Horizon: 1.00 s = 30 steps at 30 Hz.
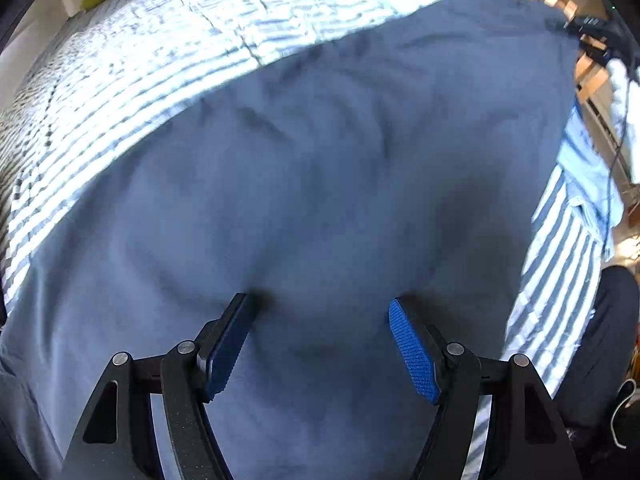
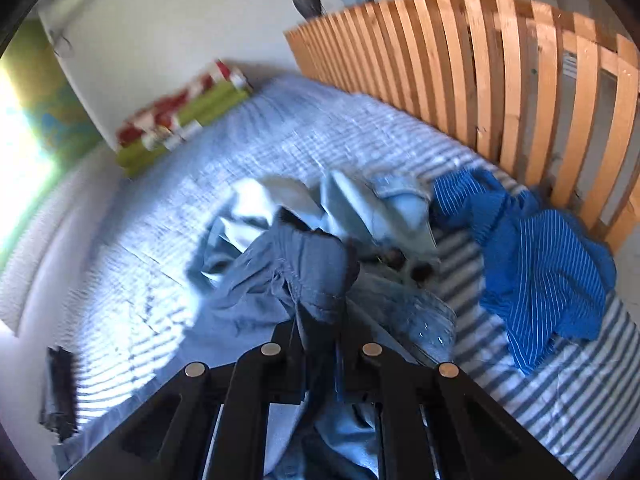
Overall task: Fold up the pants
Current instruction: 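Carry the dark trousers onto the navy trousers and open the right gripper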
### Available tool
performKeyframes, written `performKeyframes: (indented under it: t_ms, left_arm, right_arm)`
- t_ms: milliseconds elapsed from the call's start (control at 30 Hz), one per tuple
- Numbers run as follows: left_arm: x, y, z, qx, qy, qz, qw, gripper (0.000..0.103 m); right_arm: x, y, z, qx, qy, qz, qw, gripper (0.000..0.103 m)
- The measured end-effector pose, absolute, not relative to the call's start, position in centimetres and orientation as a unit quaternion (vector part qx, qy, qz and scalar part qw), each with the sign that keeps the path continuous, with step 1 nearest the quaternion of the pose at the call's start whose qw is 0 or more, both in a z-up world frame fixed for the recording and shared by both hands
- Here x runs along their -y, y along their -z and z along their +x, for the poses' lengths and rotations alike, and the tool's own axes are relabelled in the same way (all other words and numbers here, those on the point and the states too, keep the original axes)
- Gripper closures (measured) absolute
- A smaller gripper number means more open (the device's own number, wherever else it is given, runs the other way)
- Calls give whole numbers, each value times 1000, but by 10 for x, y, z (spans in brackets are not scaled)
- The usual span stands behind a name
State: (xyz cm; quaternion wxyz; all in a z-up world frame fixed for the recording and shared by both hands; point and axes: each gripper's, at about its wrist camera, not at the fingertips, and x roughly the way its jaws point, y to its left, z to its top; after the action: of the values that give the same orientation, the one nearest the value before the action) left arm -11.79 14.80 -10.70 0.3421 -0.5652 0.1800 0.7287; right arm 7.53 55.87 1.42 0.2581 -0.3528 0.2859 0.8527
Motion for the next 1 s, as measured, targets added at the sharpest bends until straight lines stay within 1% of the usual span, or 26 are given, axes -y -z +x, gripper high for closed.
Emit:
performKeyframes:
  t_ms: [67,167,233,267,333,367,567,700,767,867,1000]
  left_arm:
    - [-134,87,-109,-167,-742,-546,351,29]
    - [-101,73,-90,-153,-755,-539,341,29]
    - [-67,81,-88,-135,-741,-559,345,29]
    - [-58,90,-82,-138,-735,-573,336,29]
    - [-38,100,-72,-143,-737,-580,315,29]
    - [-24,98,-67,-129,-743,-578,313,29]
    - [71,56,-59,-47,-805,-533,256,29]
    - [174,25,-48,9,-834,-517,194,29]
    - [210,24,-52,30,-842,-510,171,29]
    - [258,23,-52,58,-852,-501,141,29]
    - [309,26,-50,97,-859,-489,117,29]
  right_arm:
    - [-550,-23,76,-277,-857,-352,257,95]
    - [-528,-51,75,-250,-877,-330,241,95]
    - [-506,-72,72,-239,-889,-319,225,95]
    - [-494,-80,69,-232,-894,-316,216,95]
    - [-460,-97,62,-207,-907,-311,196,95]
    - [-442,-104,58,-191,-912,-311,188,95]
    - [-304,-131,33,-116,-935,-319,105,96]
    - [-195,-124,13,-72,-942,-323,50,96]
    - [-151,-113,6,-60,-942,-330,25,96]
    - [-67,-84,-4,-24,-938,-346,-11,96]
    - [40,-28,-9,36,-927,-370,-42,96]
